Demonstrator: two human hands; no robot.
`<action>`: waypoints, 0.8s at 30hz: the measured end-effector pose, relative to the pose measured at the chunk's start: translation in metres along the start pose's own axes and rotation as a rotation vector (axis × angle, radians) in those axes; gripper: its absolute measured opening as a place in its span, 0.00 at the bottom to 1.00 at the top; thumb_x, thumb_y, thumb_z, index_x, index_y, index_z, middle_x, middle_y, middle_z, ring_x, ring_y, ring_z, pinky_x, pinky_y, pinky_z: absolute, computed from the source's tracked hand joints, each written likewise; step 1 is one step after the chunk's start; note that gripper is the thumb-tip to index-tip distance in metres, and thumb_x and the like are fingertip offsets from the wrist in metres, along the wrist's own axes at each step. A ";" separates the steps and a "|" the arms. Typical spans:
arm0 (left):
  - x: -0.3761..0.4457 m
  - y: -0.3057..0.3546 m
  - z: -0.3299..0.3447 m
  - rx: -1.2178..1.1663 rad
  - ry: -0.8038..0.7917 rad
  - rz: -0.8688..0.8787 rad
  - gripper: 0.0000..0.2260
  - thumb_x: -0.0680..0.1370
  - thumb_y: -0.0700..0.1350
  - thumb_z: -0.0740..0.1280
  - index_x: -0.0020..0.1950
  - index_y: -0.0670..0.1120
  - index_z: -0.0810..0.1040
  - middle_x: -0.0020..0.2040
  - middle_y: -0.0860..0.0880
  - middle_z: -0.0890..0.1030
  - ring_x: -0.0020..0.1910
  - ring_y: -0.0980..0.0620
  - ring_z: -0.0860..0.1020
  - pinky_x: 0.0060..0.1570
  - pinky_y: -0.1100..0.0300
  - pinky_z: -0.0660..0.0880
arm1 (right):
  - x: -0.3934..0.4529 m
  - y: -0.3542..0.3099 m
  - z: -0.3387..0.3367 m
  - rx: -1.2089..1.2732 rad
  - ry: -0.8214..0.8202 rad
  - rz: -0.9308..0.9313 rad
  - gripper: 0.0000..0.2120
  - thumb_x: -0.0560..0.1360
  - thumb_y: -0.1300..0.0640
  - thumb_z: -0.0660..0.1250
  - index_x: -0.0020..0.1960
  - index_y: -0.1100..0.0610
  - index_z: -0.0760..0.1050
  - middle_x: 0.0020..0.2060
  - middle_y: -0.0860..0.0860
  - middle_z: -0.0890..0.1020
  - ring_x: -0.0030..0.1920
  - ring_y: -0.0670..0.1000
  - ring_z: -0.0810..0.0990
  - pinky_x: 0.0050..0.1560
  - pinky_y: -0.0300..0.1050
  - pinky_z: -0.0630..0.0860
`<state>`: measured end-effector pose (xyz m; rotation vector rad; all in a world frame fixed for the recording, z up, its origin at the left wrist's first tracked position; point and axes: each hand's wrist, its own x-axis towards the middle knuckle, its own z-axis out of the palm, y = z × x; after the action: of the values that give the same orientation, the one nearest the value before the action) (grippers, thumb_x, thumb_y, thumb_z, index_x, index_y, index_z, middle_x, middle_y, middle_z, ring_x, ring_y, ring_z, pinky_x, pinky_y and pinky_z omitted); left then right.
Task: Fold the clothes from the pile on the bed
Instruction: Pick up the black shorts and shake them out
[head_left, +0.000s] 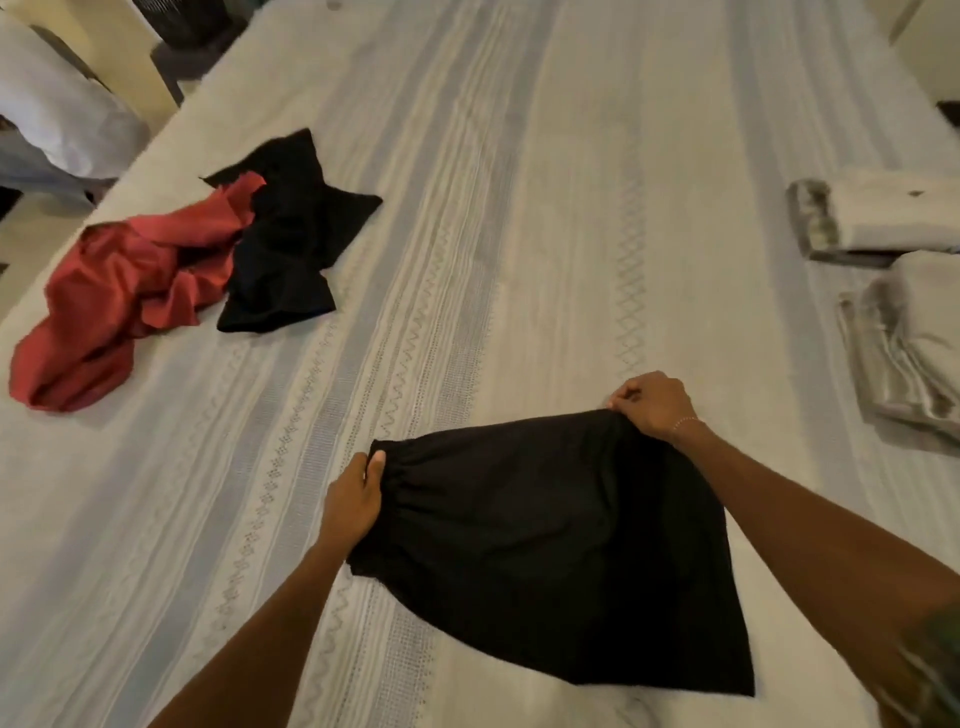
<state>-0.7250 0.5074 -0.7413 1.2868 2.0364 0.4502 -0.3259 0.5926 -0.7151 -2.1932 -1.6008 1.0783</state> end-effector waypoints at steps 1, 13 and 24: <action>0.005 -0.003 0.002 0.022 0.016 0.019 0.21 0.82 0.62 0.52 0.45 0.46 0.71 0.40 0.47 0.79 0.41 0.49 0.78 0.44 0.54 0.70 | 0.004 0.000 0.005 0.012 0.032 0.011 0.05 0.76 0.54 0.74 0.48 0.55 0.85 0.48 0.52 0.86 0.47 0.51 0.80 0.53 0.43 0.74; -0.004 -0.004 0.001 0.165 0.012 -0.119 0.30 0.80 0.68 0.51 0.41 0.43 0.74 0.38 0.47 0.79 0.38 0.48 0.78 0.43 0.52 0.72 | -0.020 0.039 -0.021 -0.075 0.071 -0.034 0.25 0.77 0.33 0.64 0.62 0.51 0.75 0.50 0.46 0.80 0.51 0.51 0.80 0.55 0.47 0.76; -0.018 -0.005 0.010 0.239 0.056 -0.009 0.23 0.81 0.63 0.48 0.52 0.45 0.68 0.45 0.40 0.80 0.44 0.38 0.80 0.50 0.42 0.77 | -0.045 0.080 -0.024 0.371 -0.021 0.291 0.20 0.75 0.47 0.74 0.61 0.58 0.77 0.53 0.50 0.79 0.56 0.52 0.77 0.59 0.47 0.74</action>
<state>-0.7168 0.4887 -0.7452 1.4174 2.1934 0.2458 -0.2576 0.5280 -0.7239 -2.1976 -1.0024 1.3535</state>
